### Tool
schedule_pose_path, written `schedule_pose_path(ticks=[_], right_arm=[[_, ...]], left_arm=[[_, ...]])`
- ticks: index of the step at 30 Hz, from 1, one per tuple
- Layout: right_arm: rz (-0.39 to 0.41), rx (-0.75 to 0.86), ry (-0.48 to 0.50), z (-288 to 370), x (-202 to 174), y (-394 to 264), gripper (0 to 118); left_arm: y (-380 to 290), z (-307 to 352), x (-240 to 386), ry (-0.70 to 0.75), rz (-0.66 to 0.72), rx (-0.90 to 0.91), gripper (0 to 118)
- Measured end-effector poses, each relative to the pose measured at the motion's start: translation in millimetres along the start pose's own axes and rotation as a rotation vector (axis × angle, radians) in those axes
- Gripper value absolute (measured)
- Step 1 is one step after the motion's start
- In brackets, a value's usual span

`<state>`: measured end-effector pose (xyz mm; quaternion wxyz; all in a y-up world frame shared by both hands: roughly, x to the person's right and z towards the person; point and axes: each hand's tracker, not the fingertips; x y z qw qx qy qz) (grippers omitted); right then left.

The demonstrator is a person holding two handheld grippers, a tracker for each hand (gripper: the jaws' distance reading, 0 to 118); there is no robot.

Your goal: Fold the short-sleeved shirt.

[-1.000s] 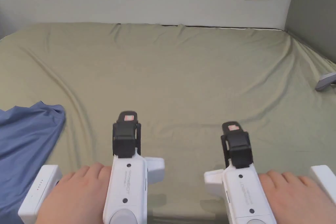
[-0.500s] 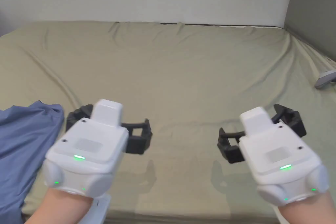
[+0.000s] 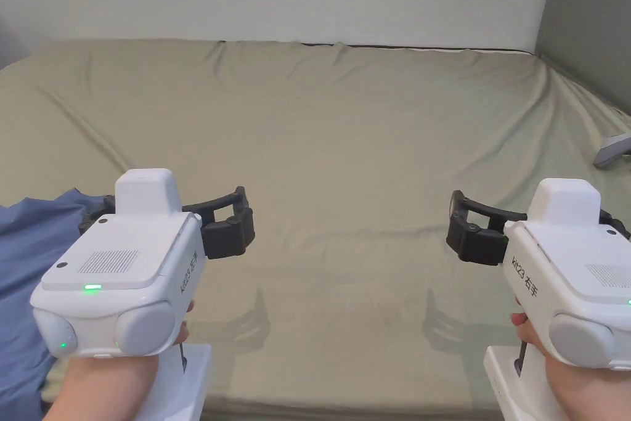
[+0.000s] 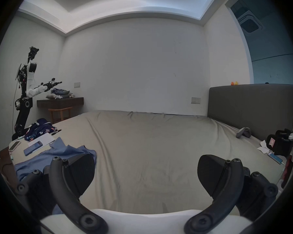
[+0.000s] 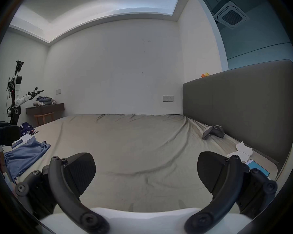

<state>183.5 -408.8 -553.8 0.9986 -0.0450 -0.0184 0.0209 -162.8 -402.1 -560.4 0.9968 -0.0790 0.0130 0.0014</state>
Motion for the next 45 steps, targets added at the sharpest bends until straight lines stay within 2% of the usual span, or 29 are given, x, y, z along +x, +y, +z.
schedule_pose_path(ticks=[4,9,12,17,19,26,28,29,30,31,32,33,34,35,36,37,38,40,45], right_arm=[[0.054,0.024,0.011,1,-4,2,118],[0.022,-0.002,0.021,0,-4,1,118],[0.023,-0.003,0.019,-1,-1,1,118],[0.029,0.0,0.009,-2,-1,1,118],[0.032,-0.004,0.012,-3,-1,1,118],[0.033,-0.013,-0.006,-3,-1,1,118],[0.03,-0.02,-0.004,-3,-1,1,117],[0.036,-0.016,-0.013,-1,-2,1,111],[0.062,0.01,-0.024,2,-4,3,101],[0.106,0.047,-0.02,4,-6,5,78],[0.136,0.068,-0.013,5,-7,5,22],[0.153,0.055,-0.042,5,-10,5,1],[0.145,0.025,-0.056,4,-11,4,1],[0.19,0.115,-0.08,8,-11,8,0],[0.129,0.044,-0.037,6,-9,4,0],[0.11,0.004,-0.028,3,-8,2,0],[0.139,0.032,-0.038,2,-7,4,0],[0.092,-0.002,-0.028,1,-5,1,0],[0.103,-0.002,-0.02,2,-10,4,0]], left_arm=[[1,0,-3,-0.001,0.02,-0.008,118],[1,0,0,0.022,-0.01,0.01,118],[-3,1,7,0.118,-0.089,0.045,118],[-2,3,8,0.11,-0.108,0.066,118],[-3,4,13,0.154,-0.166,0.055,118],[0,-2,3,0.097,-0.035,-0.022,118],[0,1,4,0.107,-0.05,-0.007,114],[1,4,6,0.093,-0.078,0.025,99],[2,6,9,0.082,-0.112,0.054,77],[3,8,13,0.083,-0.146,0.069,46],[3,9,15,0.087,-0.161,0.078,8],[3,11,15,0.075,-0.148,0.081,0],[4,14,14,0.063,-0.131,0.084,0],[5,14,14,0.037,-0.123,0.068,0],[5,12,15,0.026,-0.131,0.047,0],[4,12,15,0.024,-0.126,0.043,0],[4,12,14,0.018,-0.122,0.04,0],[2,9,14,0.016,-0.134,0.023,0],[9,13,1,0.052,-0.111,0.027,0]])
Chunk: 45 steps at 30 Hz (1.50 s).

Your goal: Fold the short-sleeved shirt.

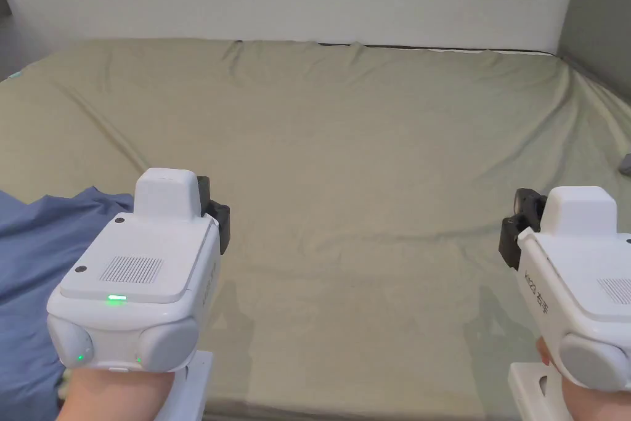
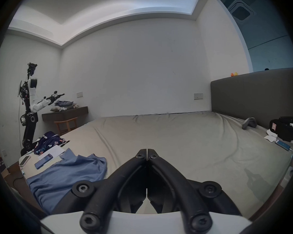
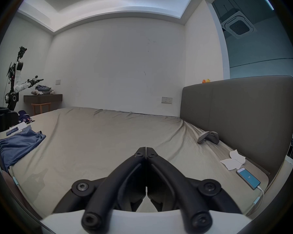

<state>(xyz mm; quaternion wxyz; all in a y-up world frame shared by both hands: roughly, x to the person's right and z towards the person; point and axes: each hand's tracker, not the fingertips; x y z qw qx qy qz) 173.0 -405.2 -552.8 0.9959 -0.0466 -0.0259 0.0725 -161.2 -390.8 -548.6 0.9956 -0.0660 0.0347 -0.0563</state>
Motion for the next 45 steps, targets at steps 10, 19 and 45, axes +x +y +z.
schedule_pose_path(ticks=[10,19,45], right_arm=[[-0.04,0.004,0.255,-16,-72,24,0],[0.007,0.099,0.494,-3,-143,55,0],[-0.025,-0.082,0.332,-34,-91,19,0]], left_arm=[[-14,22,-66,0.207,-0.002,-0.021,0],[-18,65,-146,0.467,0.068,-0.045,0],[-71,-197,-270,0.154,0.22,-0.719,105]])
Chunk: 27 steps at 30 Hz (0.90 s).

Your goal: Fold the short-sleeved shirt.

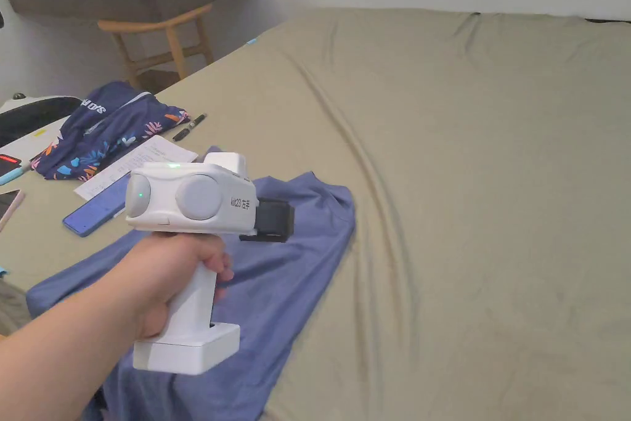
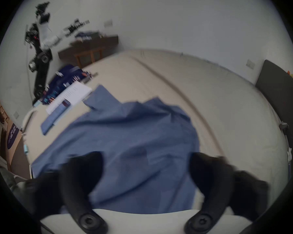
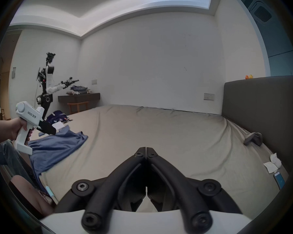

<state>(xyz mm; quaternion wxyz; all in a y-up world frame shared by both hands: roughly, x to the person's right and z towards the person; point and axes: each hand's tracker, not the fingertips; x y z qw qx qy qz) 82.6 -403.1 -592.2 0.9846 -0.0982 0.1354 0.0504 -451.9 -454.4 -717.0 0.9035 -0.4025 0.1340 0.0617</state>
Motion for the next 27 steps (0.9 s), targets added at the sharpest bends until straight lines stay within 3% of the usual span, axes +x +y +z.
schedule_pose_path(ticks=[1,3,7,10,12,13,14,16,17,19,27], right_arm=[[0.0,-0.011,-0.003,-2,1,-2,0],[-0.036,-0.06,0.006,-6,4,-8,0],[-0.01,-0.082,-0.017,-12,2,-16,0],[-0.004,-0.108,-0.009,-14,1,-22,0],[0.003,-0.117,-0.008,-14,1,-23,0],[0.005,-0.117,-0.009,-14,1,-23,0],[0.005,-0.116,-0.006,-13,2,-23,0],[0.002,-0.113,-0.001,-12,2,-22,0],[-0.001,-0.111,0.0,-11,3,-20,0],[-0.01,-0.106,0.0,-8,4,-18,0],[-0.046,-0.043,0.025,16,11,1,0]], left_arm=[[0,-12,-2,-0.018,-0.015,-0.023,111],[-1,-31,-3,-0.01,-0.015,0.002,110],[4,-69,-11,0.055,-0.016,-0.014,110],[6,-91,-20,0.055,0.05,-0.101,101],[1,-82,-13,0.058,0.053,-0.056,96],[0,-80,-9,0.061,0.035,-0.056,89],[-3,-75,-5,0.056,0.01,-0.031,70],[-11,-60,5,0.028,-0.044,0.036,17],[-14,-55,12,0.054,-0.072,0.06,2],[-16,-57,10,0.126,-0.101,0.065,2],[25,23,16,0.087,-0.077,0.204,2]])
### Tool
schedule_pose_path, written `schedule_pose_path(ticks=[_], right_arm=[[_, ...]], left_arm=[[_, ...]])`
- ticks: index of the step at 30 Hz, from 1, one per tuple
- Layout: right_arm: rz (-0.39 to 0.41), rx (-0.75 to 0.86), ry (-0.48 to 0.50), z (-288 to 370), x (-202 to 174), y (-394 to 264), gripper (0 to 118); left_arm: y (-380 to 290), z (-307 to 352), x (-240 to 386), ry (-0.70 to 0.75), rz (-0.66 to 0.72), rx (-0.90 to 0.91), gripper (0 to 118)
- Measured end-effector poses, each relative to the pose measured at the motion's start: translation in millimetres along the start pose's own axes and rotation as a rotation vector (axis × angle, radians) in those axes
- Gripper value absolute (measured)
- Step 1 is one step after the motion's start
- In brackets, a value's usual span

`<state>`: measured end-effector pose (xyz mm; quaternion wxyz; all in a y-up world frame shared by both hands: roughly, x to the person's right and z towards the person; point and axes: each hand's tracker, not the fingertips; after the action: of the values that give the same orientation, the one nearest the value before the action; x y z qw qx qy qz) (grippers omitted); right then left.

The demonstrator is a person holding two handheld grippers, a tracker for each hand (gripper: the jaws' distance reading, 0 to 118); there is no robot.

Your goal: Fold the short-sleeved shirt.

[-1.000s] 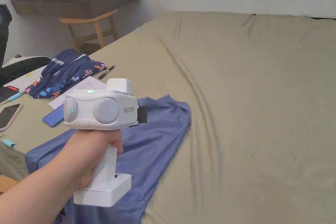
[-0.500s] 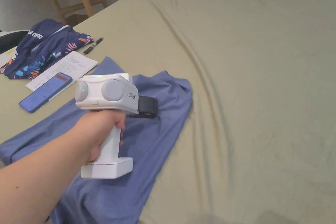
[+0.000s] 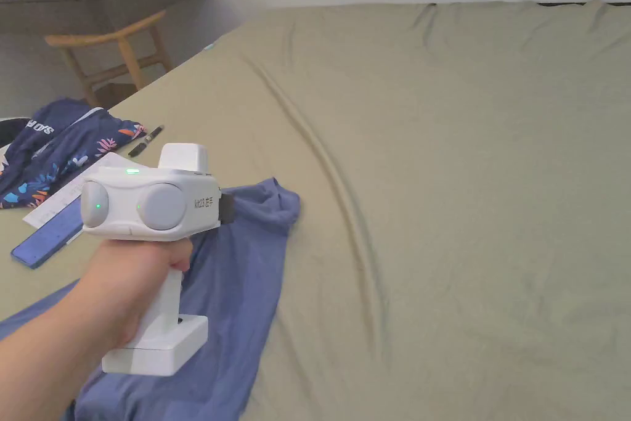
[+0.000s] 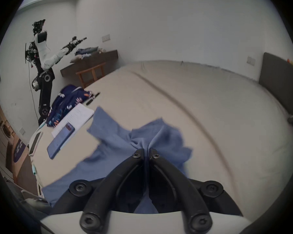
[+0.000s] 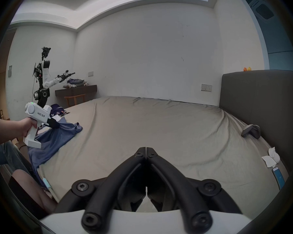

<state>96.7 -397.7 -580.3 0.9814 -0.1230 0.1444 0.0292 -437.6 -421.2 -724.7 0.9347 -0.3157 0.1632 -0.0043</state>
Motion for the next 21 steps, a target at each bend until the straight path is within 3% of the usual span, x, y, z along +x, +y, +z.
schedule_pose_path(ticks=[7,15,21], right_arm=[[-0.028,0.088,0.004,34,8,19,0],[-0.118,0.166,-0.068,86,47,34,0],[-0.087,0.224,-0.214,124,85,31,0]], left_arm=[[62,98,61,-0.185,-0.06,0.187,2],[101,199,240,-0.531,-0.221,0.25,2],[87,212,393,-0.746,-0.294,0.195,2]])
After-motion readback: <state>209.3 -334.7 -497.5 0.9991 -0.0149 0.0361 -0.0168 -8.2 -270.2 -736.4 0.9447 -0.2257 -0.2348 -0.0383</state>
